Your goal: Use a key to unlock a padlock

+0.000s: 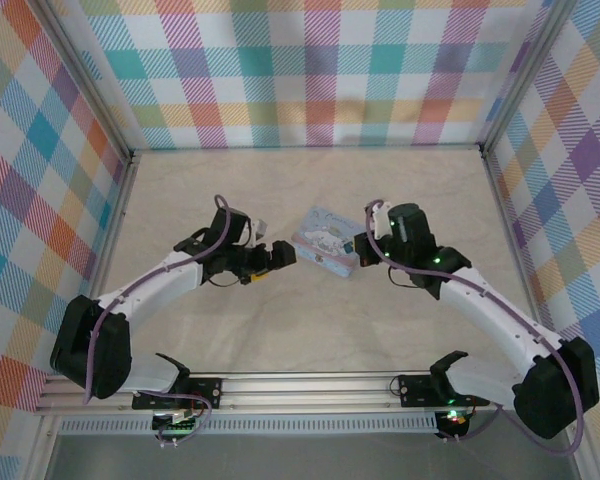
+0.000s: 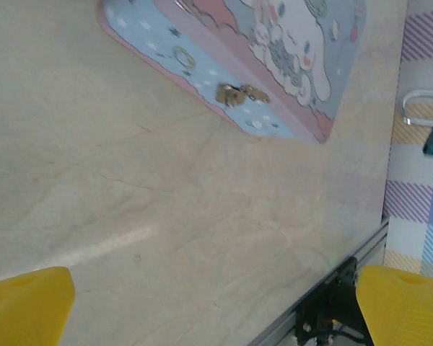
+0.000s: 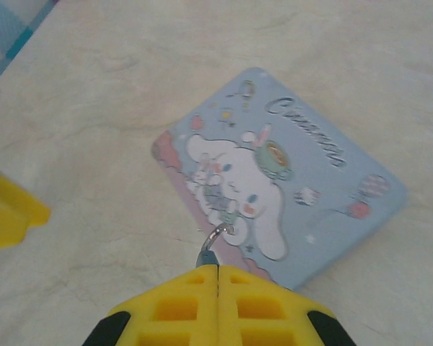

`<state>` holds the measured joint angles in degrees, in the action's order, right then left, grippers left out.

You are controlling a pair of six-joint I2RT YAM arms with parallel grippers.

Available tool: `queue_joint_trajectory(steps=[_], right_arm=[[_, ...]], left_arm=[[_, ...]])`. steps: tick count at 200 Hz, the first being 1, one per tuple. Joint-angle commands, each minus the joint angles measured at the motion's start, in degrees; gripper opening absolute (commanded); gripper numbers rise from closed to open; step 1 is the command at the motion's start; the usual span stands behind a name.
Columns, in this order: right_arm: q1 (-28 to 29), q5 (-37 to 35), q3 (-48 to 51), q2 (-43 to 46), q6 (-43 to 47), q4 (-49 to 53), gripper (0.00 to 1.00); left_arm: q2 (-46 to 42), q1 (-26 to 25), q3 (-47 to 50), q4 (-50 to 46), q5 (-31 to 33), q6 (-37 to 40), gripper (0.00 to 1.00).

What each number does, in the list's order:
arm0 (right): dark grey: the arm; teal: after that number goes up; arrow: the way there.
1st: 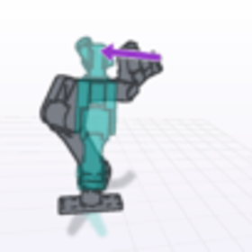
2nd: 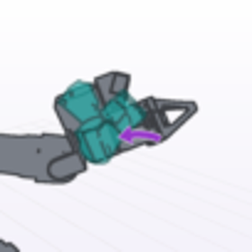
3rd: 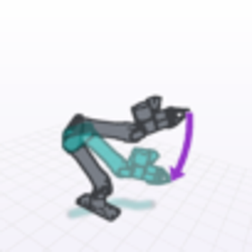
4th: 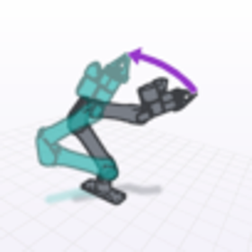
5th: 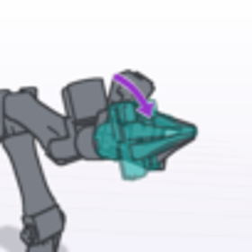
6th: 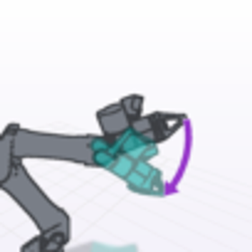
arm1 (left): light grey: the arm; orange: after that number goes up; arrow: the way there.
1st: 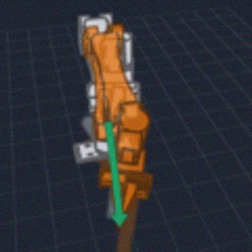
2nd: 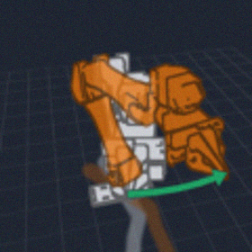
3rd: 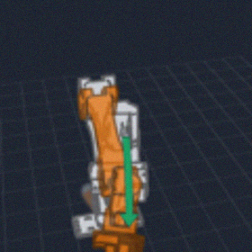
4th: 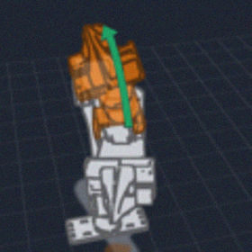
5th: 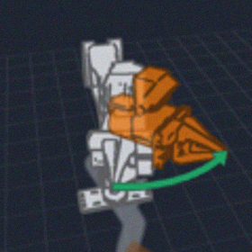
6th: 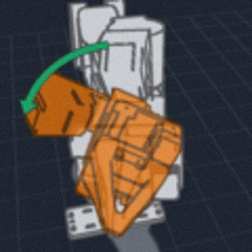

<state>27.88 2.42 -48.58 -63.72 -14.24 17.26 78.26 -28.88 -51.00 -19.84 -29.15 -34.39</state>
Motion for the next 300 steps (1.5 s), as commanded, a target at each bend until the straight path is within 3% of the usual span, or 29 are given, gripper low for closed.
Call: queue_joint_trajectory(steps=[1,79,158,208,236,257,300], right_arm=[[-3.4,-2.3,-1.2,1.6,-4.4,3.7,0.00],[-15.0,-7.4,3.8,-1.0,-12.1,-1.6,0.00],[-19.0,-9.1,8.4,-12.3,-18.1,-16.0,0.00],[-19.5,-9.1,12.2,-14.2,-20.2,-17.9,0.00],[-19.6,-9.0,14.6,-13.5,-20.5,-17.4,0.20],[-19.7,-9.3,16.7,-12.0,-20.9,-16.8,0.22],[-19.9,-10.2,17.3,-6.6,-20.3,-12.3,0.38]], left_arm=[[0.6,-2.1,-2.7,-1.1,-0.7,1.4,1.00],[5.0,-6.6,-5.5,1.4,0.5,0.2,1.00],[5.6,-8.6,-5.4,3.4,1.7,-1.2,1.00],[4.7,-8.9,-5.1,3.3,2.4,-1.2,1.00],[4.7,-8.9,-5.0,3.4,2.5,-1.4,1.00],[4.5,-8.9,-4.7,3.4,3.0,-1.4,1.00],[3.4,-8.8,-4.1,3.3,6.1,-1.7,1.00]])
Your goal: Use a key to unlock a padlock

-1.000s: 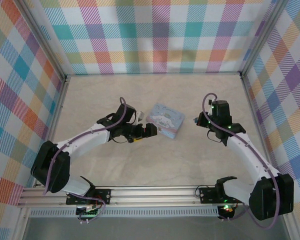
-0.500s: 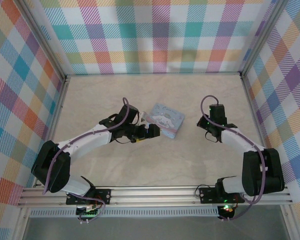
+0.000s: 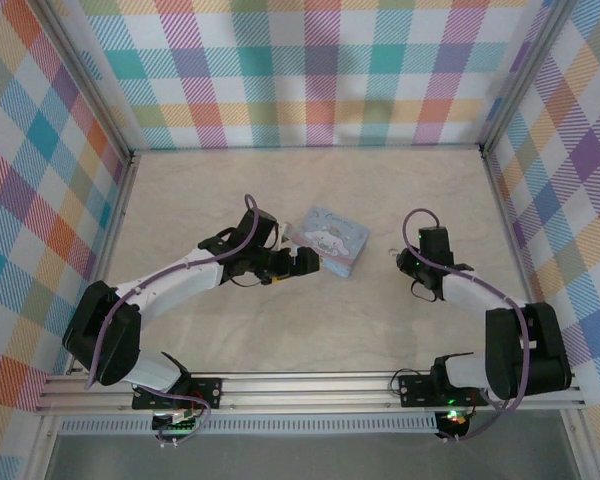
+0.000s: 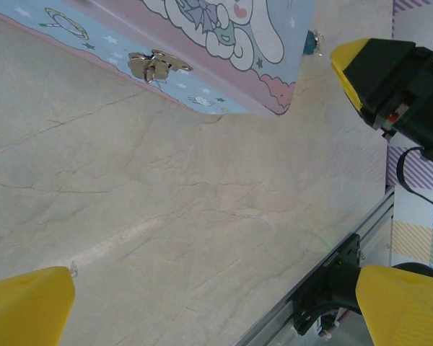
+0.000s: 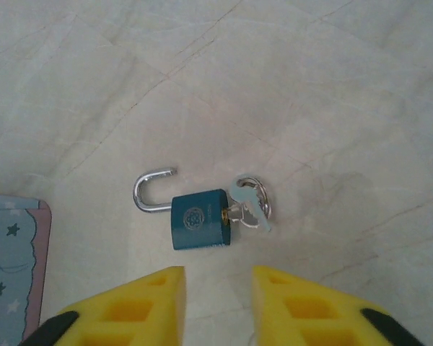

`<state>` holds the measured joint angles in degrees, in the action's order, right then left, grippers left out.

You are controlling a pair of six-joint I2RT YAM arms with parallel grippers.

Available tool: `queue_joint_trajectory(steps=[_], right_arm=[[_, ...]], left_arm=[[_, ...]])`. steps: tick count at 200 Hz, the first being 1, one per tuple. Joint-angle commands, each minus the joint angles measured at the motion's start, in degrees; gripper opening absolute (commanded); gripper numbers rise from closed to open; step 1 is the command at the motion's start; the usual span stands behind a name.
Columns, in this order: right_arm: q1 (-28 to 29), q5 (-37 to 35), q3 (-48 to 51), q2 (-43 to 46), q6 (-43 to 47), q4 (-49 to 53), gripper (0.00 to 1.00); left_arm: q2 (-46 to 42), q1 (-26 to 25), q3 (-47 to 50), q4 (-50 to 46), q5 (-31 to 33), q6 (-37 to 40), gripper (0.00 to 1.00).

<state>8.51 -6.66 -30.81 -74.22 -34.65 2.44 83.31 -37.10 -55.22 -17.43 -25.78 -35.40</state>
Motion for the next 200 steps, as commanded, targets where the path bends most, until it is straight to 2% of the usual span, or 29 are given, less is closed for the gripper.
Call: queue_joint_trajectory(steps=[1,27,44,46,49,51,53,64,84,97,115,132,148,173,200], right_arm=[[-0.5,-1.1,-0.5,4.0,0.1,2.7,0.38],[-0.5,-1.3,-2.9,7.3,0.7,8.5,0.50],[-0.5,-0.8,-4.5,8.9,1.3,11.6,0.61],[-0.5,-0.6,-4.7,9.1,1.4,11.8,0.67],[-0.5,-0.2,-4.8,9.3,1.7,12.0,0.92],[-0.5,0.2,-4.9,9.5,2.0,12.0,0.98],[-0.5,0.6,-4.9,9.7,2.4,11.8,1.00],[-0.5,2.8,-4.8,10.6,4.1,11.0,1.00],[-0.6,2.6,-6.0,11.5,5.1,12.4,1.00],[-0.6,0.0,-7.9,11.0,5.4,14.5,1.00],[-0.6,-8.0,-9.4,10.3,6.0,14.9,1.00],[-0.5,-13.8,-7.3,11.1,9.9,9.2,1.00],[-0.5,-19.7,-4.4,11.6,14.0,1.3,1.00],[-0.5,-25.2,-0.3,8.0,23.1,-11.9,1.00],[-0.6,-27.0,1.7,1.2,26.2,-22.6,1.00]], left_arm=[[-1.8,-0.6,0.2,0.9,2.8,-0.7,1.00],[-4.0,0.1,1.0,-0.2,7.2,-0.6,1.00],[-5.8,1.2,1.6,-1.5,10.8,-0.7,1.00],[-6.0,1.3,1.6,-1.7,11.3,-0.7,1.00],[-6.4,1.6,1.7,-1.9,12.1,-0.7,1.00],[-6.8,1.8,1.8,-2.1,12.6,-0.8,1.00],[-7.1,2.0,1.9,-2.2,13.1,-0.9,1.00],[-9.4,3.3,2.9,-2.5,16.0,-1.8,1.00],[-13.6,6.6,3.5,-4.6,21.6,-1.8,1.00],[-15.5,8.7,3.0,-7.9,27.4,0.2,1.00],[-17.3,11.5,3.0,-10.1,38.7,3.3,1.00],[-19.7,13.3,6.2,-5.7,48.2,9.4,1.00],[-22.5,14.3,11.8,4.1,56.9,14.8,1.00],[-23.0,19.1,19.4,18.5,58.5,23.5,1.00],[-13.6,24.8,21.9,26.1,59.2,25.4,1.00]])
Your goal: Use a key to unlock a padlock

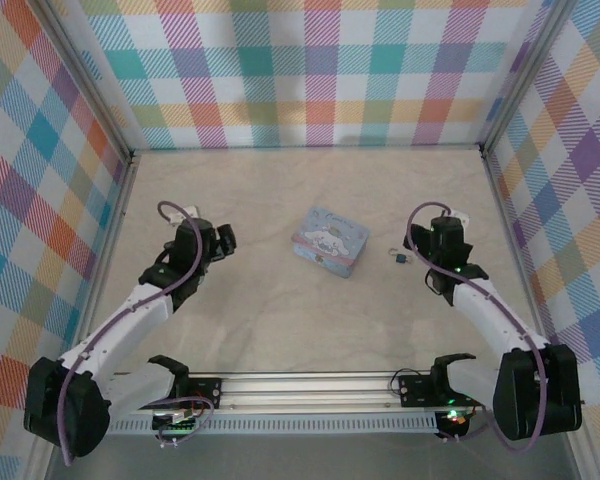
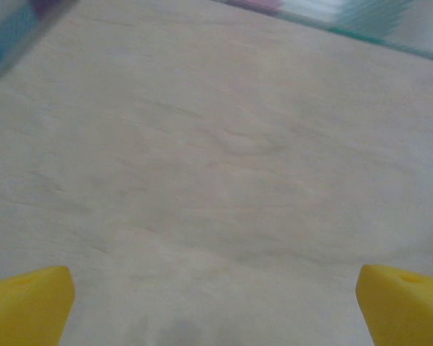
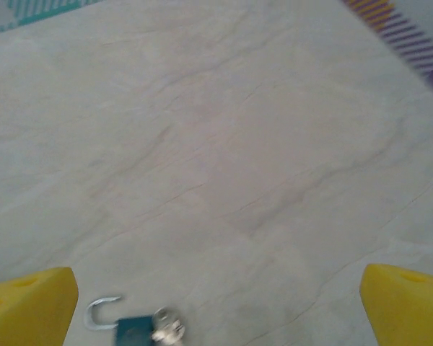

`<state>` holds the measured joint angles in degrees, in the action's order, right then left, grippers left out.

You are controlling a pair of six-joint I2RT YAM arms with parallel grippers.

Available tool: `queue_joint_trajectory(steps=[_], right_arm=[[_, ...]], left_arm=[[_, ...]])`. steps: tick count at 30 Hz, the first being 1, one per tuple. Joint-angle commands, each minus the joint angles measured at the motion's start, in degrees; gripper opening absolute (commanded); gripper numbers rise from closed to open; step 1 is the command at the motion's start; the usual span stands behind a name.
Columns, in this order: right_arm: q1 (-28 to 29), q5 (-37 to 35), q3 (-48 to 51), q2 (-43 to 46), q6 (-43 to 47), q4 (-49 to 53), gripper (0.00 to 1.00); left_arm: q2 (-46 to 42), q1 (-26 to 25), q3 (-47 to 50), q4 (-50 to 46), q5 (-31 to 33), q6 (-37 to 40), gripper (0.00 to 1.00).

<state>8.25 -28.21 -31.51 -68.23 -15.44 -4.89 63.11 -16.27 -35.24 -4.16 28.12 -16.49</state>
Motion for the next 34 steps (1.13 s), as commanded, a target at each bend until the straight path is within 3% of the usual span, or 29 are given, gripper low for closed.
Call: queue_joint_trajectory(steps=[1,6,8,10,12,15,17,18,20,21,34], right_arm=[[-0.3,-5.4,2.5,-5.1,7.2,-16.0,1.00],[-0.4,-5.5,5.6,-12.3,11.5,-30.8,1.00],[-1.1,-1.7,7.3,-13.0,11.1,-36.5,1.00],[-1.7,2.6,9.0,-15.9,12.5,-43.0,1.00],[-2.4,8.6,8.0,-15.7,13.2,-39.9,1.00],[-4.4,17.4,9.3,-16.9,14.4,-43.2,1.00],[-5.4,17.5,11.0,-21.4,13.7,-52.0,1.00],[-6.1,17.6,9.5,-18.8,11.9,-43.7,1.00],[-6.3,17.5,10.1,-20.2,12.4,-47.8,1.00],[-6.3,17.7,9.5,-19.1,12.3,-44.5,1.00],[-6.1,19.1,9.1,-19.6,13.2,-44.9,1.00]], left_arm=[[7.0,4.1,2.1,13.3,5.4,6.6,1.00],[17.2,6.7,6.0,29.5,2.7,8.9,1.00],[19.2,6.9,5.8,31.9,2.1,11.4,1.00],[20.3,7.3,8.4,40.7,0.4,14.8,1.00],[22.4,9.4,11.0,47.0,-2.5,13.5,1.00],[23.6,9.9,10.5,47.4,-8.8,15.4,1.00],[26.4,9.9,12.5,53.2,-14.7,17.9,1.00],[27.3,9.8,13.8,57.0,-13.3,17.5,1.00],[26.5,10.1,12.4,53.0,-9.6,15.6,1.00],[26.4,10.1,12.5,52.7,-9.8,15.5,1.00],[26.4,9.9,12.4,52.8,-10.4,16.2,1.00]])
